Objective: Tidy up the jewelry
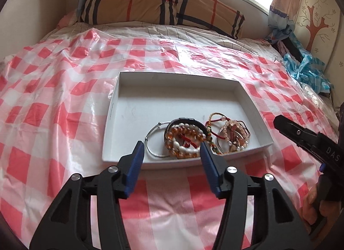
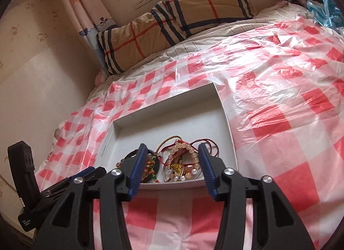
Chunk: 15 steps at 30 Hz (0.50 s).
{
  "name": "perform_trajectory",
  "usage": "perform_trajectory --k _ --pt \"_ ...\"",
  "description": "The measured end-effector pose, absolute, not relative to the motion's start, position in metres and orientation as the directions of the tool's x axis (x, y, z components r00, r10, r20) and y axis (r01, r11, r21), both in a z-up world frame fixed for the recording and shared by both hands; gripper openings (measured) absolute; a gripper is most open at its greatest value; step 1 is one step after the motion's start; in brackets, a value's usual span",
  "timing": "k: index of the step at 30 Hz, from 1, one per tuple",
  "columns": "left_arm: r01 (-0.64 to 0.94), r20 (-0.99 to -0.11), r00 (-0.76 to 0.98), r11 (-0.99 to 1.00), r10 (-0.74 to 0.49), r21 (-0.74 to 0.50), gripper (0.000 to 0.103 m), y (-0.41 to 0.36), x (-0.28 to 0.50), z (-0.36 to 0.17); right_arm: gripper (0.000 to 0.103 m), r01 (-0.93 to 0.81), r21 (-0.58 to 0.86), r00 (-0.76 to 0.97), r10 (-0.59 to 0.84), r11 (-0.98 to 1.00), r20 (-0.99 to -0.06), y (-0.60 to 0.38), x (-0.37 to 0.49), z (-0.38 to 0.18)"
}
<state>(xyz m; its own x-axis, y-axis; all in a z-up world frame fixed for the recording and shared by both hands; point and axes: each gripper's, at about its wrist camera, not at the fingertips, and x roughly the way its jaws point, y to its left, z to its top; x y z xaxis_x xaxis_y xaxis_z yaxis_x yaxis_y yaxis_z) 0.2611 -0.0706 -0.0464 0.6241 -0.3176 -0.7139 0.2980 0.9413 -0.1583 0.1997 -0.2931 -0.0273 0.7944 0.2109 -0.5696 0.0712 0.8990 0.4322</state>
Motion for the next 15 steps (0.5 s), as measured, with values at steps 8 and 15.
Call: perform_trajectory --k 8,15 --pt "0.313 -0.711 0.645 0.946 -0.280 -0.088 0.079 -0.056 0.146 -0.007 0.083 0.078 0.298 0.817 0.111 0.951 -0.566 -0.257 0.092 0.021" --pt "0.302 -0.673 0.703 0.953 -0.229 -0.009 0.085 -0.048 0.064 0.004 0.089 0.123 0.233 0.813 0.036 0.965 -0.581 -0.230 0.011 0.015"
